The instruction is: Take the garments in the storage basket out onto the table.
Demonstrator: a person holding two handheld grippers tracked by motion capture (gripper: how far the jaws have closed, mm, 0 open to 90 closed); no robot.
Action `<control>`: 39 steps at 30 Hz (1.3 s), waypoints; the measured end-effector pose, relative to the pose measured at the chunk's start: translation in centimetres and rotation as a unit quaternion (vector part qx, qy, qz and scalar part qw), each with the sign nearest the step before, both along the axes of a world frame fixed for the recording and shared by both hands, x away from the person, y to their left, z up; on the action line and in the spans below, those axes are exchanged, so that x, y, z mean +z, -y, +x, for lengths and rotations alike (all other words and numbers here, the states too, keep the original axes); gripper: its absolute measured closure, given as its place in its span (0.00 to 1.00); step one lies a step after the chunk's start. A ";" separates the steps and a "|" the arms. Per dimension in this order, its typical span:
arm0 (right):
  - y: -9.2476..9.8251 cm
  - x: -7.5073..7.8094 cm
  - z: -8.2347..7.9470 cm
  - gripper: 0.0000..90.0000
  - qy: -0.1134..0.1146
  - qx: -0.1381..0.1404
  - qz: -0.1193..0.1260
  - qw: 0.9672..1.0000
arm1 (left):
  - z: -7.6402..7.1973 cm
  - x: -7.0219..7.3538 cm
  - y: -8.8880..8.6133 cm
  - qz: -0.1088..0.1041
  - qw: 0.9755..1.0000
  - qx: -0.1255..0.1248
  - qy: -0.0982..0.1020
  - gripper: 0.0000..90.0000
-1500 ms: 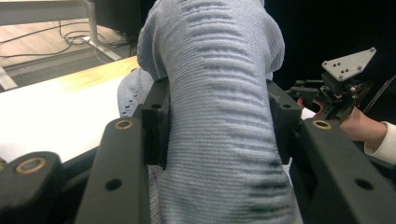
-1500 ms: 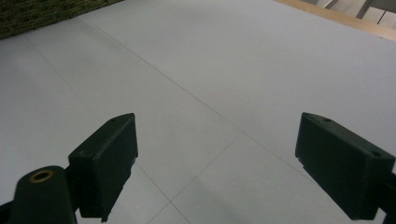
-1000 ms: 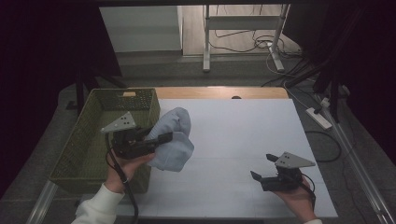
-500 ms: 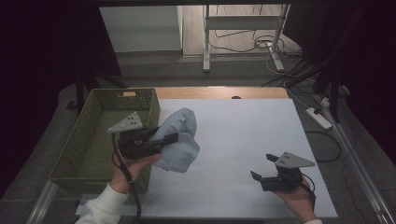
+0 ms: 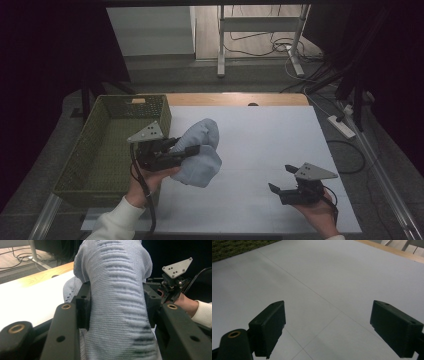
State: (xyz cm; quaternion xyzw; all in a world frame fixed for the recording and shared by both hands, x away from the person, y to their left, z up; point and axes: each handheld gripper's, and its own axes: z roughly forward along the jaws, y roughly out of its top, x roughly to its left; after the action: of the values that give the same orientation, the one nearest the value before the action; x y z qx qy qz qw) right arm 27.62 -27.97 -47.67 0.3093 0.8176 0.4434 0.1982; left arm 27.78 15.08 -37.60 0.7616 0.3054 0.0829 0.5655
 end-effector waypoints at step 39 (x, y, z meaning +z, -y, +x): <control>0.1 -0.1 0.0 0.15 0.000 -0.003 -0.002 1.000 | 0.7 -1.3 5.0 0.014 0.999 -0.048 -0.020 0.60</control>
State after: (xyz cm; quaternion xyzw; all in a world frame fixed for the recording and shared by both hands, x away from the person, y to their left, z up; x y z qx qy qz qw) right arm 27.64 -28.08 -47.75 0.3114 0.8177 0.4410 0.1999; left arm 28.51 10.13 -38.94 0.7846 0.2785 0.0451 0.5520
